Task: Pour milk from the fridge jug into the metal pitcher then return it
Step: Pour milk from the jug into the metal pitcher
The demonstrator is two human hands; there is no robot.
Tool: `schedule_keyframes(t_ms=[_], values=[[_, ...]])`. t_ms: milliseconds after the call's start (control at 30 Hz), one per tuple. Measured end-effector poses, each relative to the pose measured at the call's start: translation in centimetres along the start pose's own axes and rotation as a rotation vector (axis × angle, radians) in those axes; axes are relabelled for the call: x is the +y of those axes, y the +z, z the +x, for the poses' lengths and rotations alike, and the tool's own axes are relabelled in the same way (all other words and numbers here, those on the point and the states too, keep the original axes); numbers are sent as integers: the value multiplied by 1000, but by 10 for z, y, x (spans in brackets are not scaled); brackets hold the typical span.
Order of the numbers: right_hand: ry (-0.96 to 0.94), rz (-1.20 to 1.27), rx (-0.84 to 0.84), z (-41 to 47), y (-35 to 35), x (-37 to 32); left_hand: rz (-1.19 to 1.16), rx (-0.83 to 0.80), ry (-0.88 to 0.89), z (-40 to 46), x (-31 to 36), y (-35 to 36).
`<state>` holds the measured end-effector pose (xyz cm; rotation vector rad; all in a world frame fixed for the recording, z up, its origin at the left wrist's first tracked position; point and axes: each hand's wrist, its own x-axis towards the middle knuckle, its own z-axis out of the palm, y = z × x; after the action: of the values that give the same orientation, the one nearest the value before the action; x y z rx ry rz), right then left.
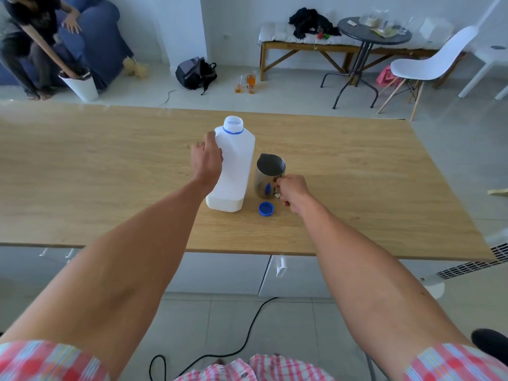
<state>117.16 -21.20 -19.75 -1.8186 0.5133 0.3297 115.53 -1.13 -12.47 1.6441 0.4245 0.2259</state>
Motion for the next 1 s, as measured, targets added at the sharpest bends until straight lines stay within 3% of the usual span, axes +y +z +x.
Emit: schedule_keyframes(t_ms=[400, 633, 1000], values=[[55, -7, 21, 10, 3, 1, 737, -153, 216, 22, 34, 9], [29, 2, 35, 14, 4, 3, 942, -249, 161, 22, 28, 23], [6, -7, 40, 18, 5, 5, 1160, -245, 152, 15, 8, 43]])
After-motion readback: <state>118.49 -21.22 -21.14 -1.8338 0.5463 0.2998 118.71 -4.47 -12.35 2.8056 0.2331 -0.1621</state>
